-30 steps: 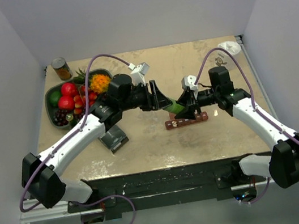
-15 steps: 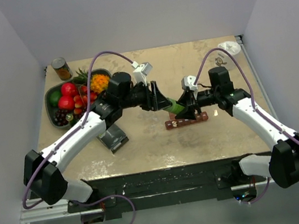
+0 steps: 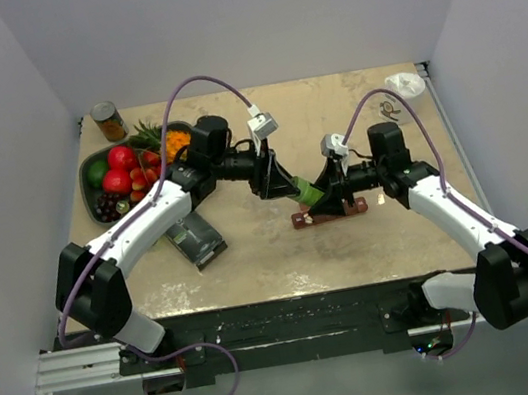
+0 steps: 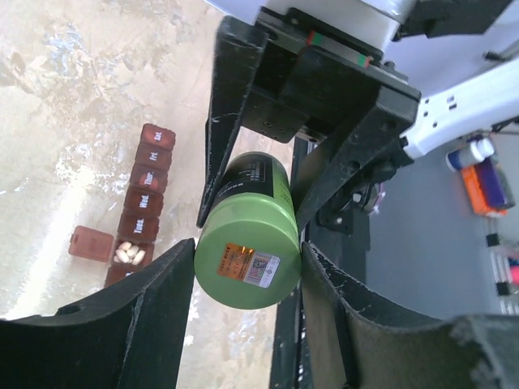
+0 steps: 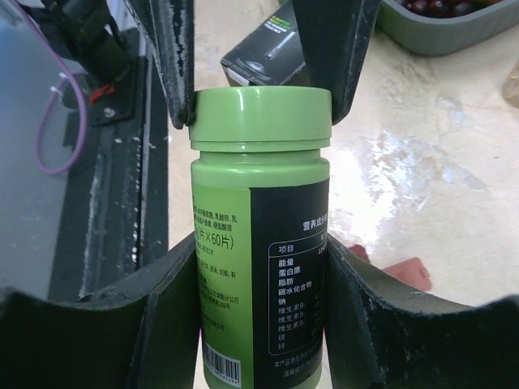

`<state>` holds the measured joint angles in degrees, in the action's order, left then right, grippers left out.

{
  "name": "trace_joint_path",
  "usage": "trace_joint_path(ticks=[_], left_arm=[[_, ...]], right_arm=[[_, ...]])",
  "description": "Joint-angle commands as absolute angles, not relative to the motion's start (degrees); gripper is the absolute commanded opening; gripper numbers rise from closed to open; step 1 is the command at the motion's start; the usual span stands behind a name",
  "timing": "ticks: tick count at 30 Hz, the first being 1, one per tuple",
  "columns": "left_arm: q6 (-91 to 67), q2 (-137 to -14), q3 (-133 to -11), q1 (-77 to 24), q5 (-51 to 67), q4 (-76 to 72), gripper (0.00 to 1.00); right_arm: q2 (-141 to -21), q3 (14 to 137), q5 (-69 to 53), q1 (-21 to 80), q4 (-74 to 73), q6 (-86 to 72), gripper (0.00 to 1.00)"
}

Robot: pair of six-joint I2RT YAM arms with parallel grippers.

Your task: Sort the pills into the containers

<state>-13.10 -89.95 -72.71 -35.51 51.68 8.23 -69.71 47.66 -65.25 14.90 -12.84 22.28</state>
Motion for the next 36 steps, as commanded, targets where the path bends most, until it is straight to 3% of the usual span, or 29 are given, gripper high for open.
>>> trace_joint_path(ticks=[1,4,5,11,17,30,36], left_arm=[[-4.13,-91.41,-72.60,-36.39,54.49,13.36,0.40],[-5.53,-90.53,-71.72,-36.21,53.97,11.17,0.48],[-6.32,-90.09,-71.72,-35.95,53.36,10.03,0.57],[-15.19,-83.52,-68.48,-33.67,49.75,0.90,0.86],[-19.51,-77.27,-66.80,-31.47,44.92,-1.76,0.99],[-26.96,-64.52,-60.74,-27.69,25.32,2.20,0.99],[-37.76,-62.14,-55.99,-27.51,29.61,-2.10,0.99]], right_arm=[[-69.43,47.73,-75.58,15.73,5.44,10.03,0.00],[-69.96,47.29,-76.11,15.64,8.00,7.82,0.00],[-69.96,47.29,-76.03,15.73,8.00,8.00,0.00],[-69.17,48.16,-74.10,15.73,3.43,12.91,0.00],[-69.43,48.95,-73.04,15.73,0.27,16.43,0.00],[-69.08,50.45,-69.87,15.73,-6.50,23.55,0.00],[-68.64,51.33,-67.33,15.73,-9.93,27.68,0.00]])
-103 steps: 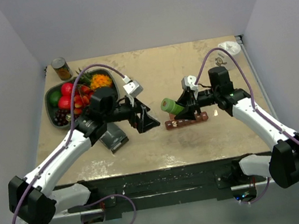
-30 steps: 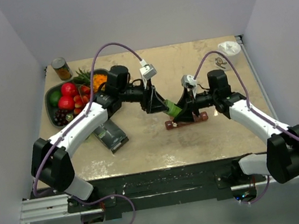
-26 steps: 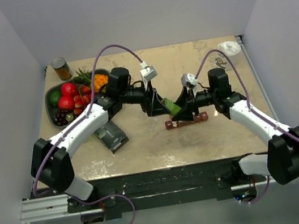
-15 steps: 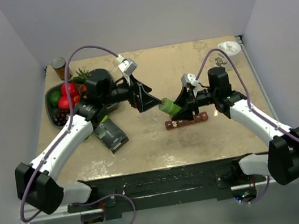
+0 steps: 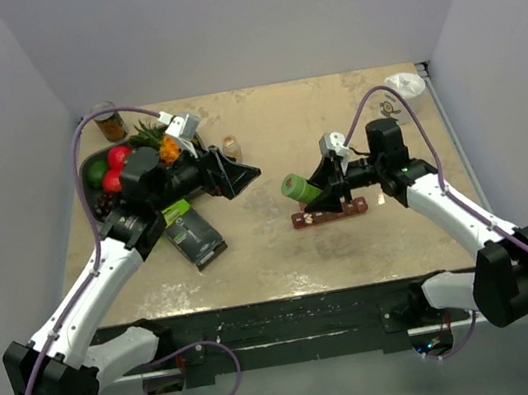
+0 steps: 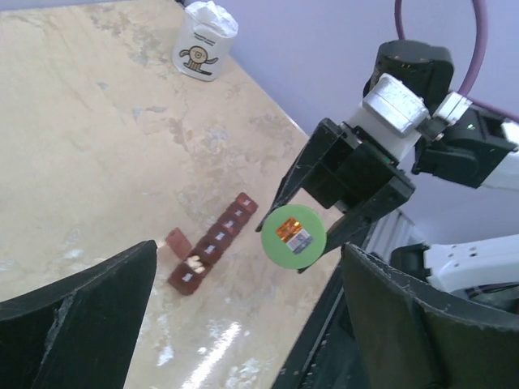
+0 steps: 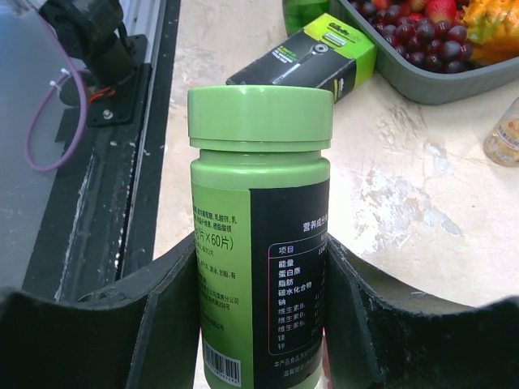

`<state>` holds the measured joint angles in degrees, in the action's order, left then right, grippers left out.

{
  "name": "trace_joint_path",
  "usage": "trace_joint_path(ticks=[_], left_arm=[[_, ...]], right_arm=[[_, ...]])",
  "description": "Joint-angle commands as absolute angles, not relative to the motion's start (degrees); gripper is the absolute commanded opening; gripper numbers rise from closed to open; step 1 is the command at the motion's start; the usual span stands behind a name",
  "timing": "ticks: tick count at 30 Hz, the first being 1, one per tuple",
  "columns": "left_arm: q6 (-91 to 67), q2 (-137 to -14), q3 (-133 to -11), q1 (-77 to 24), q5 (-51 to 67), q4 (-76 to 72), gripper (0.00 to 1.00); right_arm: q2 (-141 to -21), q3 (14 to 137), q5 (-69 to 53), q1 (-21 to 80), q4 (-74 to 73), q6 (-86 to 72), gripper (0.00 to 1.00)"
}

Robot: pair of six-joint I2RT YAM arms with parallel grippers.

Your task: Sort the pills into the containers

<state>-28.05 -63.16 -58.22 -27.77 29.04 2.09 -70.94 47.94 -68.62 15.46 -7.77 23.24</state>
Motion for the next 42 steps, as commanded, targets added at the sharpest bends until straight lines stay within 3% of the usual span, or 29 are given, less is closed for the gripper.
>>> trace_joint_path(ticks=[1,14,26,42], left_arm=[[-39.18,-62.23,-55.12,-27.51,30.23,-2.81,0.99],[-55.80,-65.39,-53.88,-30.05,24.96,-0.79,0.99],[-56.25,-74.62,-61.61,-38.14,19.78,3.25,0.97],[-54.23,-77.43,-63.81,-41.04,20.30,4.31,0.79]], right_arm=[[-68.64,51.42,-66.89,15.73,-10.98,28.38,0.00],[-68.90,51.86,-64.95,15.73,-12.74,31.20,0.00],[-68.73,51.86,-64.86,15.73,-12.66,31.29,0.00],[-68.82,51.77,-64.69,15.73,-12.66,31.20,0.00]])
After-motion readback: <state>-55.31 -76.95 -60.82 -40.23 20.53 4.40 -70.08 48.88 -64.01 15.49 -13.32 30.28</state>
